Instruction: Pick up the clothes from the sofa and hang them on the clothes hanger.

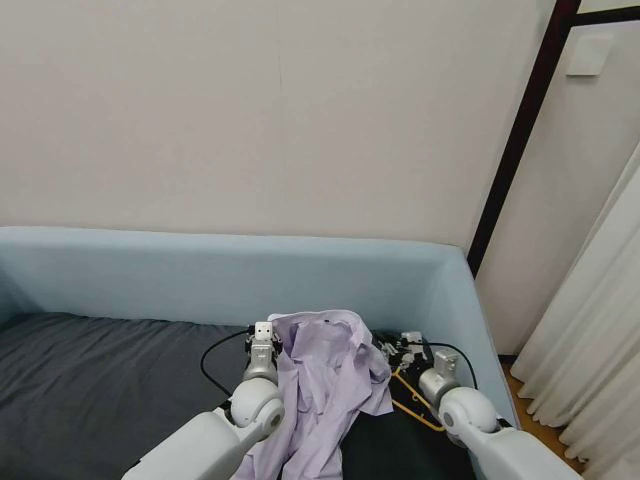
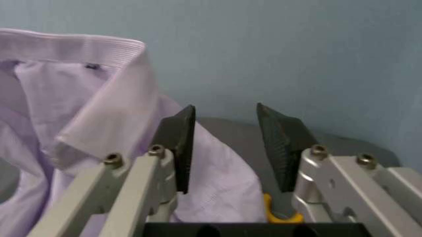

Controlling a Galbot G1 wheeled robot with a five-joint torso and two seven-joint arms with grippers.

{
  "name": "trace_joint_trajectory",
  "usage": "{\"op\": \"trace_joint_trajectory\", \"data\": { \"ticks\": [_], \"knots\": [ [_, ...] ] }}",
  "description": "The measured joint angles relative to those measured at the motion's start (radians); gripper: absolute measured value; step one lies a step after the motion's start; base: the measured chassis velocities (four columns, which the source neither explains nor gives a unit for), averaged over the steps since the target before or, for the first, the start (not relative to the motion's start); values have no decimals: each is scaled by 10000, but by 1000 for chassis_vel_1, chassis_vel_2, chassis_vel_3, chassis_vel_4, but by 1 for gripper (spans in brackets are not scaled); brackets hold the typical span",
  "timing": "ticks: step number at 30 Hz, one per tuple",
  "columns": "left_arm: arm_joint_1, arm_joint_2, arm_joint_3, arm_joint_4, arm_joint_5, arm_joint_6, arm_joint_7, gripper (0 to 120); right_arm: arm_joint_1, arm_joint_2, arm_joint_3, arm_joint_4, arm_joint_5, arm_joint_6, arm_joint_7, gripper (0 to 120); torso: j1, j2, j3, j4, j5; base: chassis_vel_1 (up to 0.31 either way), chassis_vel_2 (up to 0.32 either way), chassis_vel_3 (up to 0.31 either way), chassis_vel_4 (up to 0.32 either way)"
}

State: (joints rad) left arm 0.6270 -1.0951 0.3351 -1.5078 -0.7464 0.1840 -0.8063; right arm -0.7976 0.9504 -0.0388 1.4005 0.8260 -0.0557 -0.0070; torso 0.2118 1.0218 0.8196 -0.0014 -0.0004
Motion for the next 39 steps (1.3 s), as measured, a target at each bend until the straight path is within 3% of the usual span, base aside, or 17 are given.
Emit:
{"op": "trace_joint_trajectory", "data": {
  "ticks": [5, 12, 16, 25, 27, 31, 39],
  "knots": [
    [-60, 39, 70, 24, -25, 0, -14, 0, -451, -517, 143, -216, -789, -95, -514, 62, 0, 1, -1, -1, 0, 0, 0, 0, 0],
    [72, 264, 46, -109, -38, 3, -56, 0, -215, -571, -48, -1192, -1697, -561, -1757, 86, 0, 1, 0, 2, 1, 0, 0, 0, 0],
    [208, 480, 15, -249, -11, 6, -36, 0, 514, -414, -648, -2071, -2323, -1581, -2457, 99, 0, 1, 0, 4, -2, 0, 0, 0, 0],
    [347, 542, -53, -389, 163, -38, 59, 0, 1469, 220, -1186, -3911, -2677, -1856, -2821, 99, 0, 1, 0, 2, -2, 0, 0, 0, 0],
    [366, 530, -35, -402, 173, -39, 73, 0, 1518, 309, -1201, -4079, -2589, -1848, -2816, 96, -1, 1, 0, 2, -1, 0, 0, 0, 0],
    [369, 361, 122, -334, 298, -91, 160, 0, 1698, 891, -899, -4988, -2419, -1621, -2747, 79, 0, 0, 1, 2, -3, 0, 0, 0, 0],
    [93, 569, 291, -347, 171, -145, 218, 0, 1824, 1250, -397, -5700, -2579, -1478, -2761, 71, 0, 1, 0, 3, -3, 0, 0, 0, 0]
  ]
}}
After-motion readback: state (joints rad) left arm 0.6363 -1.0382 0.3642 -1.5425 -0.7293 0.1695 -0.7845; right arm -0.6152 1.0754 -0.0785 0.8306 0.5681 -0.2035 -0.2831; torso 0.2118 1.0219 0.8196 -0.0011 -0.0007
